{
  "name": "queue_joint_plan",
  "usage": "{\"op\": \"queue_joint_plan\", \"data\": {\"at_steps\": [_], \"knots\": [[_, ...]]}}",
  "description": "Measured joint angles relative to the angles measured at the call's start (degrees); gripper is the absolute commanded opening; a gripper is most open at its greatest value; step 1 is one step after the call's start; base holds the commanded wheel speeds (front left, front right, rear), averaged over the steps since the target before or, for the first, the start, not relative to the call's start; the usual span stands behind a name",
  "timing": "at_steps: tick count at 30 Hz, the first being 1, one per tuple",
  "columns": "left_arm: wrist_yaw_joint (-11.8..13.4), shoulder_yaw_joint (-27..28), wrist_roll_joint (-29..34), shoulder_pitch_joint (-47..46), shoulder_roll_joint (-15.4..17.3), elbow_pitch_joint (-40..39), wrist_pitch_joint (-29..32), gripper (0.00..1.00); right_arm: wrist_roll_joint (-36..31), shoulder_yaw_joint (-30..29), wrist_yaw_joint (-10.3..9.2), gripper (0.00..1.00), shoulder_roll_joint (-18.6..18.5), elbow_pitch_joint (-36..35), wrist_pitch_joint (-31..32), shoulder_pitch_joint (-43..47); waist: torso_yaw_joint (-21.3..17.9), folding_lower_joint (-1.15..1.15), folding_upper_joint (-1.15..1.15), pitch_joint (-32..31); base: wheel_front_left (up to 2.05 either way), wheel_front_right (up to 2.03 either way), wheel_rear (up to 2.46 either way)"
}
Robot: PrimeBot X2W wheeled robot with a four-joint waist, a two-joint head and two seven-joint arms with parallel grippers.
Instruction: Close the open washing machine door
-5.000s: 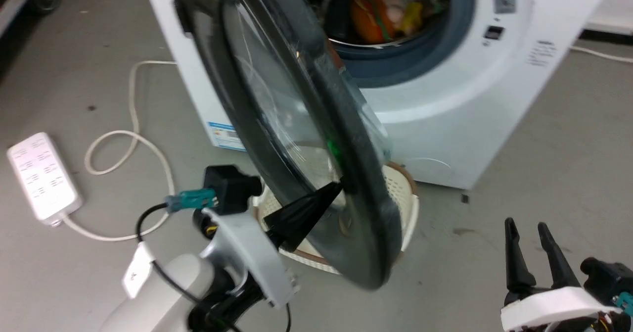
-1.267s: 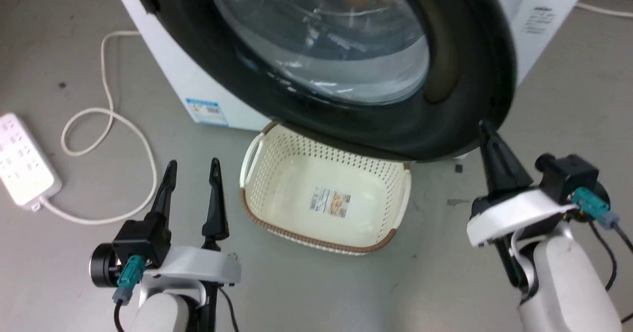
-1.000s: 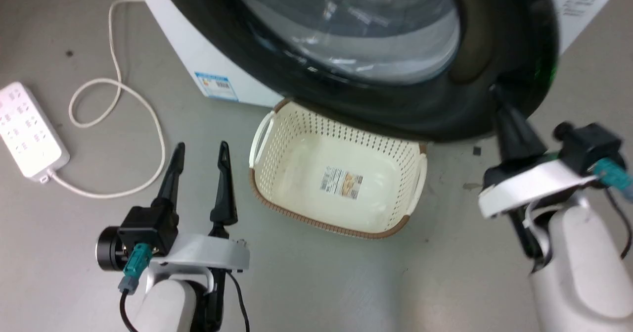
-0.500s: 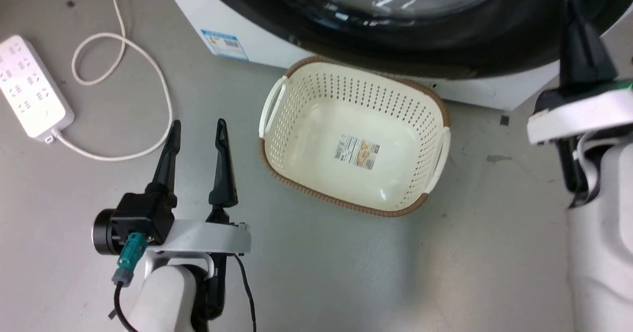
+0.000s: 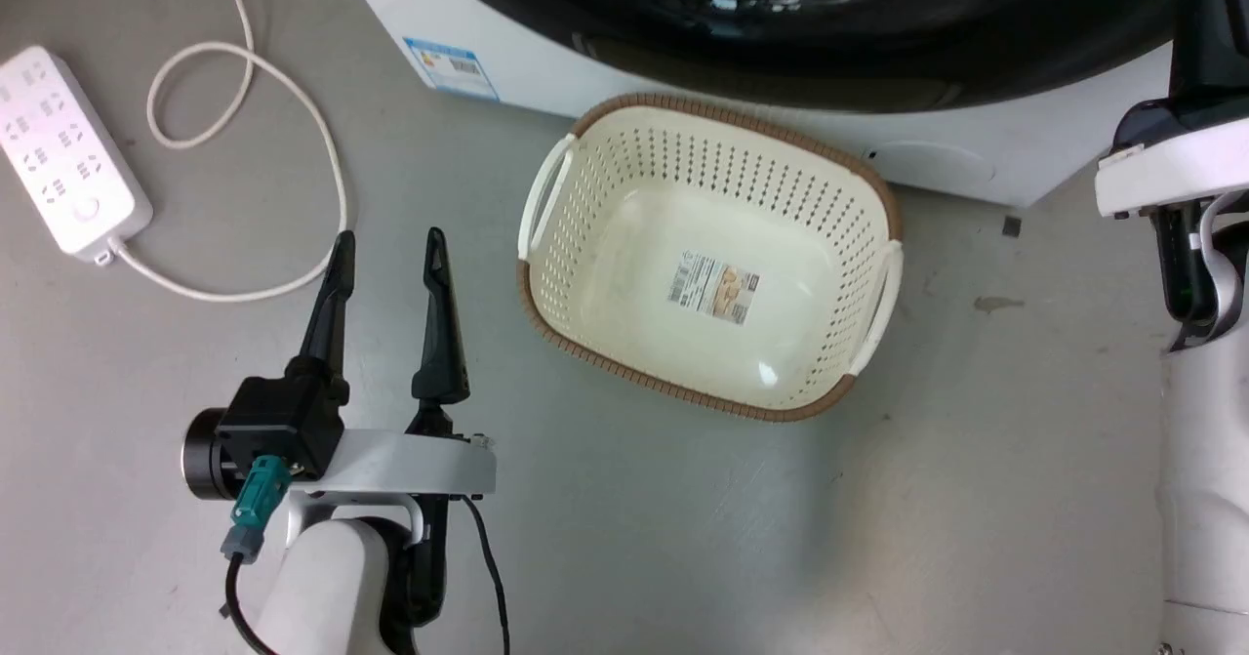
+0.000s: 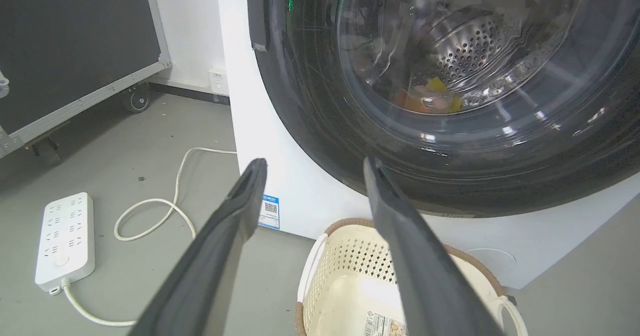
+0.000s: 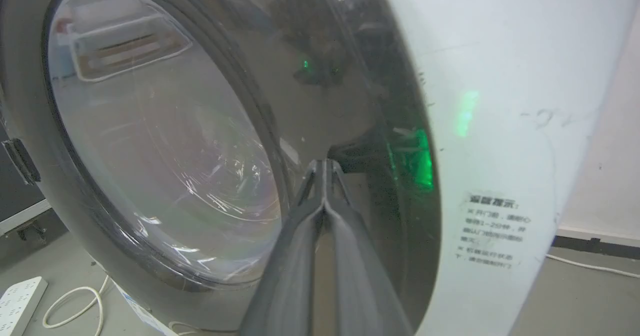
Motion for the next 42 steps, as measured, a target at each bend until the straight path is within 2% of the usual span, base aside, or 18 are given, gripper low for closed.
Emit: {"op": "queue_joint_plan", "data": {"at_steps": [5, 7, 8, 9, 10, 22, 28, 31, 36, 37, 38, 39, 42], "knots": [[-0.9, 0.5, 0.4, 0.0, -0.1, 1.2, 0.0, 1.0, 0.3, 0.2, -0.05, 0.0, 0.1, -0.3, -0.9, 1.6, -0.6, 0.0, 0.0, -2.5, 0.0, 0.0, 0.0], [-1.5, 1.2, 0.6, 0.3, 0.0, 2.0, 0.0, 1.0, 0.6, 1.1, -0.07, 0.0, 0.4, -1.3, -1.3, 6.0, -1.4, 0.0, 0.0, -5.3, 0.0, 0.0, 0.0], [-2.1, 2.2, 0.7, 2.3, 0.3, 3.2, 0.0, 1.0, 0.6, 2.4, -0.07, 0.0, 1.5, -3.4, -1.8, 13.7, -2.9, -0.01, 0.0, -9.8, 0.0, 0.0, 0.0], [-2.1, 2.2, 0.7, 2.3, 0.3, 3.2, 0.0, 1.0, 0.6, 2.4, -0.07, 0.0, 1.5, -3.4, -1.8, 13.7, -2.9, -0.01, 0.0, -9.8, 0.0, 0.0, 0.0], [-2.4, 2.5, 1.0, 3.9, 0.5, 3.9, 0.0, 1.0, 0.6, 3.0, -0.07, 0.0, 1.8, -3.9, -1.9, 17.9, -3.9, -0.02, 0.0, -12.4, 0.0, 0.0, 0.0], [-2.9, 3.7, 0.3, 10.4, 1.9, 5.6, 0.0, 1.0, 4.9, 4.9, -0.07, 0.0, 2.2, -7.6, 0.9, 34.8, -11.2, -0.03, 0.0, -25.8, 0.0, 0.0, 0.0], [-2.9, 3.7, -0.2, 11.3, 2.1, 5.4, 0.1, 1.0, 6.5, 5.8, -0.07, 0.0, 2.1, -9.7, 2.2, 39.7, -13.5, -0.02, 0.0, -28.8, 0.0, 0.0, 0.0], [-2.9, 3.6, -0.5, 11.8, 2.4, 5.1, 1.1, 1.0, 8.0, 8.4, -0.07, 0.0, 2.2, -10.8, 3.3, 44.4, -14.3, -0.01, 0.0, -30.1, 0.0, 0.0, 0.0], [-2.9, 3.4, -0.7, 12.0, 2.7, 5.3, 2.1, 1.0, 8.8, 9.9, -0.07, 0.0, 2.2, -10.9, 3.6, 46.0, -14.1, 0.0, 0.0, -30.1, 0.0, 0.0, 0.0], [-2.9, 3.4, -0.7, 12.0, 2.7, 5.3, 2.1, 1.0, 8.8, 9.9, -0.07, 0.2, 2.2, -10.9, 3.6, 46.0, -14.1, 0.0, 0.0, -30.1, 0.0, 0.0, 0.0], [-2.9, 3.3, -0.9, 12.0, 2.8, 5.4, 2.4, 1.0, 9.0, 10.1, -0.07, 0.87, 2.2, -10.9, 3.6, 46.3, -14.0, 0.0, 0.0, -30.0, 0.0, 0.0, 0.0], [-2.9, 3.3, -0.9, 12.0, 2.8, 5.4, 2.4, 1.0, 9.0, 10.1, -0.07, 1.0, 2.2, -10.9, 3.6, 46.3, -14.0, 0.0, 0.0, -30.0, 0.0, 0.0, 0.0], [-2.9, 3.1, -1.0, 12.1, 2.9, 5.5, 2.6, 1.0, 9.0, 10.0, -0.07, 1.0, 2.2, -10.9, 3.5, 46.4, -13.8, -0.01, 0.0, -29.8, 0.0, 0.0, 0.0]]}}
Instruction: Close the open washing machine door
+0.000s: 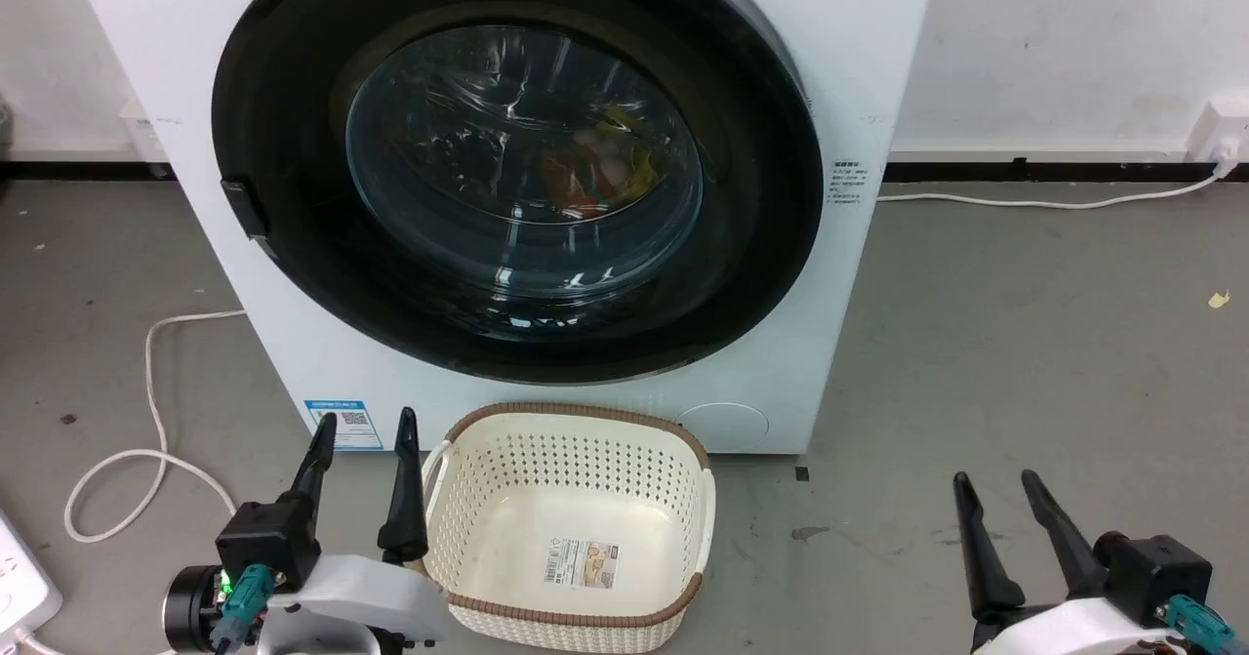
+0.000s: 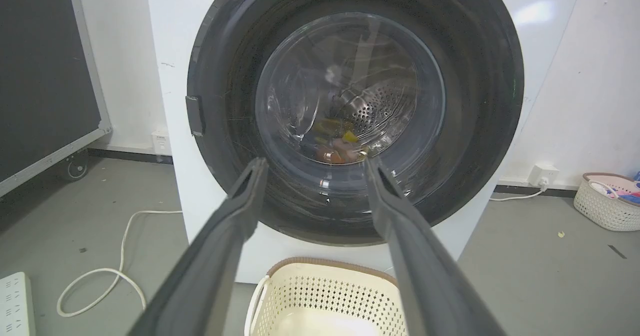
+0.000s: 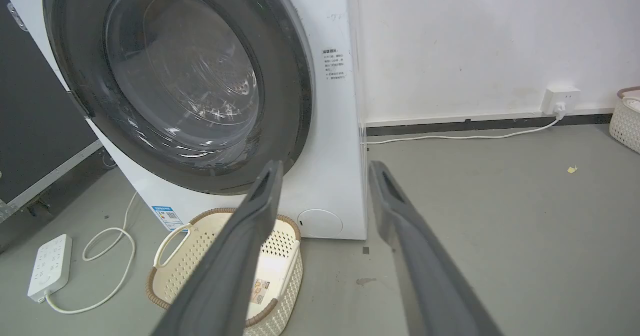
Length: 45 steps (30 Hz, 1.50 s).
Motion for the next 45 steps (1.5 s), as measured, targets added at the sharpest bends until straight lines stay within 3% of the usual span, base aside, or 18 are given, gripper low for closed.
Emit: {"op": "queue_joint_plan", "data": {"at_steps": [28, 29, 45], "knots": [[0.9, -1.1, -1.1, -0.1, 1.0, 1.0, 0.5, 1.0, -0.4, 1.3, 0.0, 1.0, 0.0, -0.6, 0.0, -1.1, 0.6, 0.01, 0.0, 1.3, 0.0, 0.0, 0.0], [1.0, -1.1, -1.0, -0.1, 1.0, 1.0, 0.5, 0.0, -0.4, 1.2, 0.0, 0.0, 0.0, -0.6, 0.0, -1.1, 0.6, 0.01, 0.0, 1.3, 0.0, 0.0, 0.0], [0.7, -0.7, 0.0, -0.1, 0.6, 0.6, 1.5, 0.0, -1.0, 1.2, 0.0, 0.0, 0.0, -0.9, 0.6, -1.0, 1.1, 0.01, 0.0, 1.5, 0.0, 0.0, 0.0]]}}
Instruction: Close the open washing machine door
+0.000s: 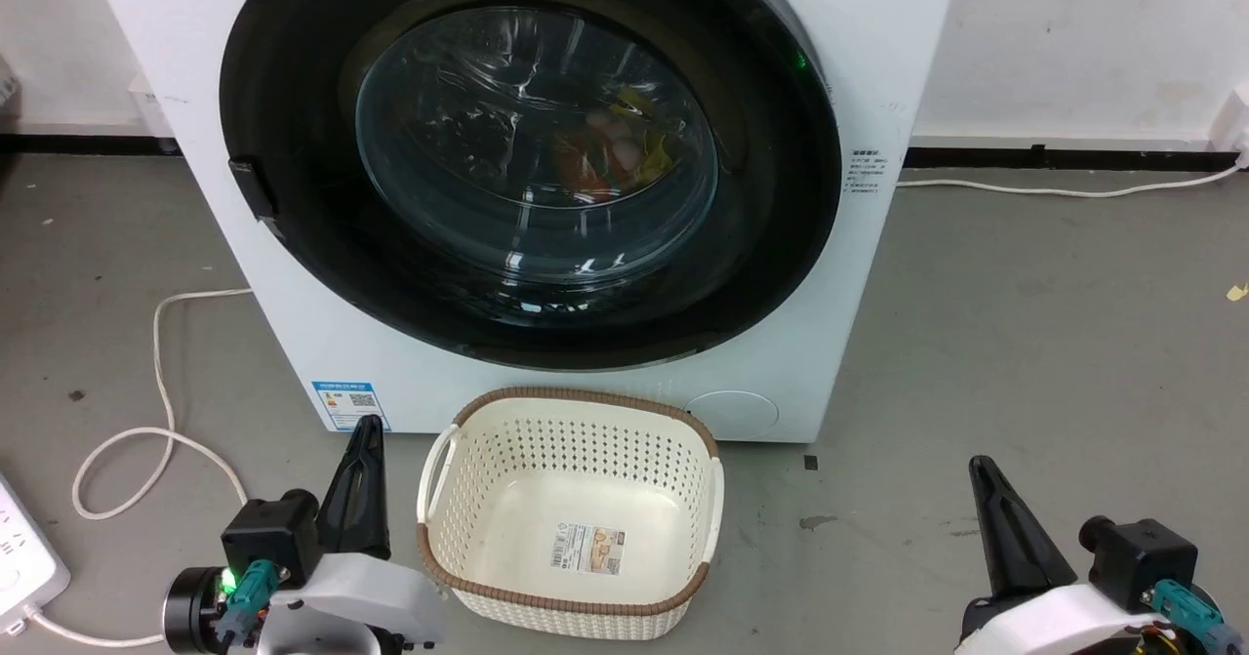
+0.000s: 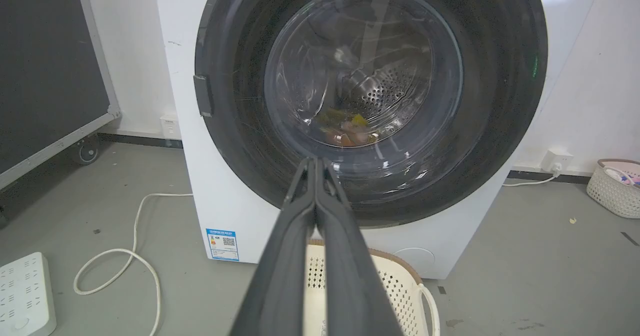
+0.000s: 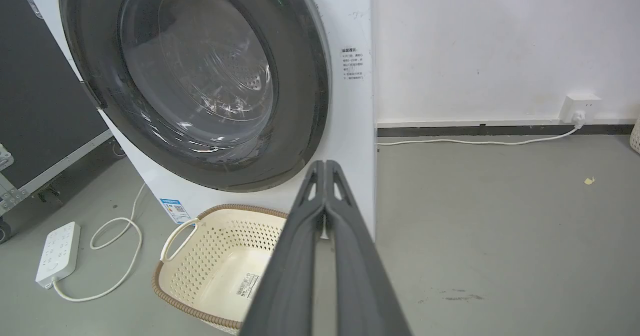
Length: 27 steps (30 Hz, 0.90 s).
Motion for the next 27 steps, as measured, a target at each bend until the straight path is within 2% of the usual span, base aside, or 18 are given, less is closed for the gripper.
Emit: {"op": "queue_joint_plan", "data": {"at_steps": [27], "knots": [[-0.8, 1.5, 3.2, 0.3, -1.3, -1.6, 2.4, 0.0, -2.5, 0.0, 0.0, 0.0, 0.0, -1.6, 1.9, 0.0, 1.0, 0.0, 0.0, 0.3, 0.0, 0.0, 0.0]]}}
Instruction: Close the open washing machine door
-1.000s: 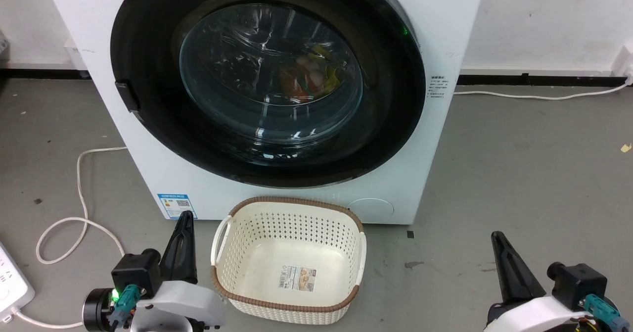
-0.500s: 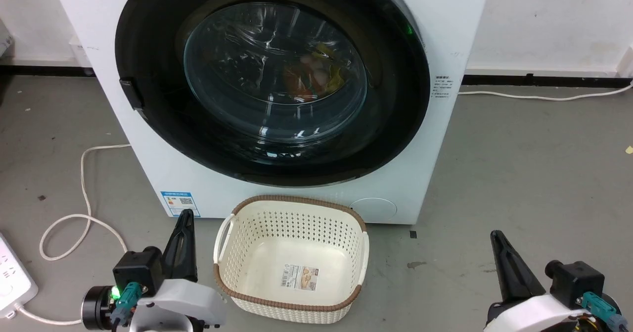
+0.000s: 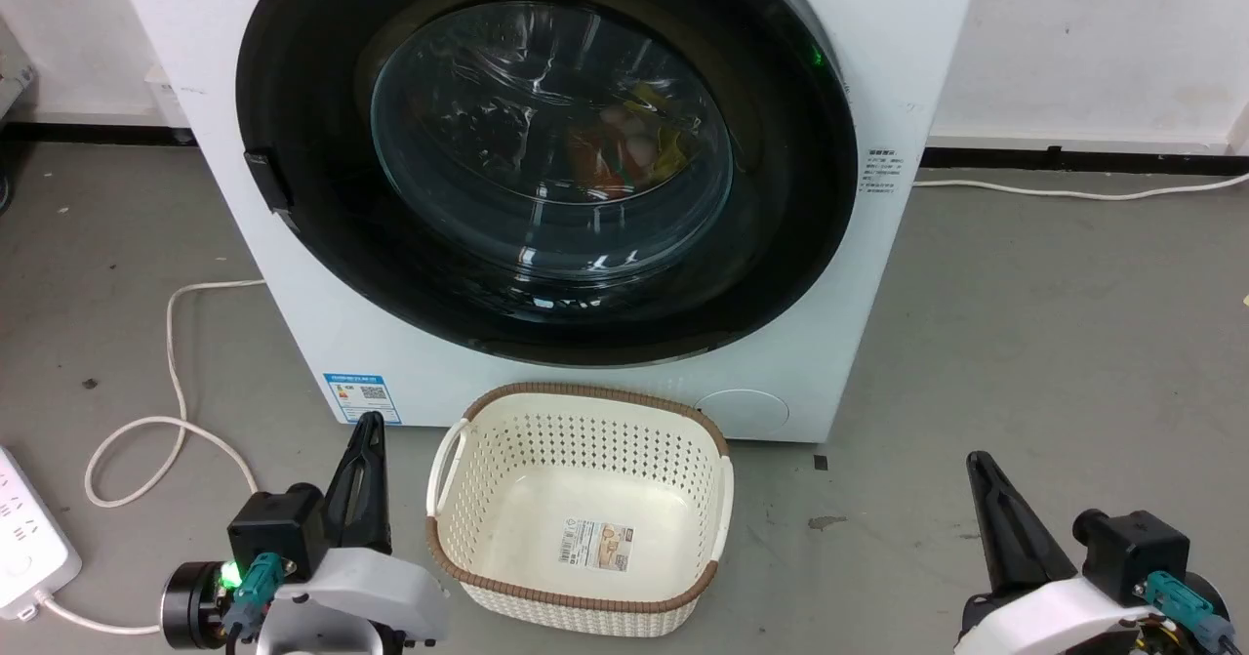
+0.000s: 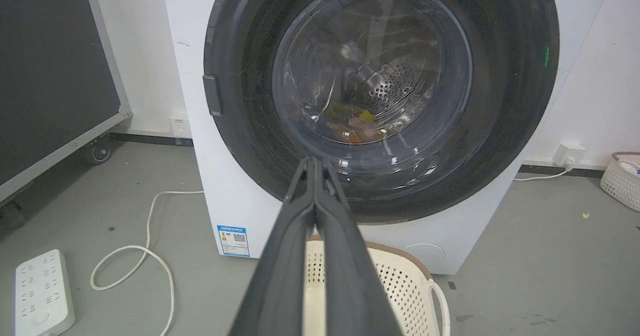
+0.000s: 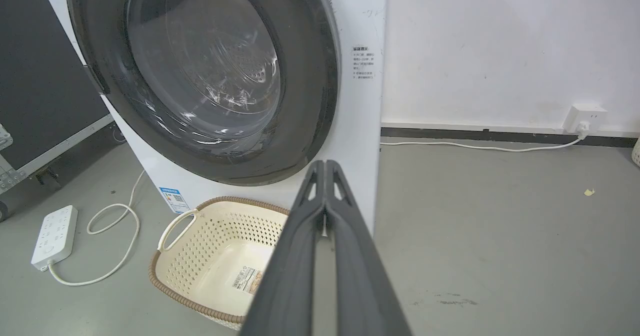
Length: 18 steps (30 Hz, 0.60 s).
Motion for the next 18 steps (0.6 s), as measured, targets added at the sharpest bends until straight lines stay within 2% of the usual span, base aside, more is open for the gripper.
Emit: {"op": "queue_joint_plan", "data": {"at_steps": [18], "knots": [[-1.0, 0.8, 2.0, 0.5, -0.6, -1.1, 1.7, 0.0, -1.5, 0.0, 0.0, 0.0, 0.0, -1.0, 1.1, 0.0, 0.7, 0.0, 0.0, 0.2, 0.0, 0.0, 0.0]]}}
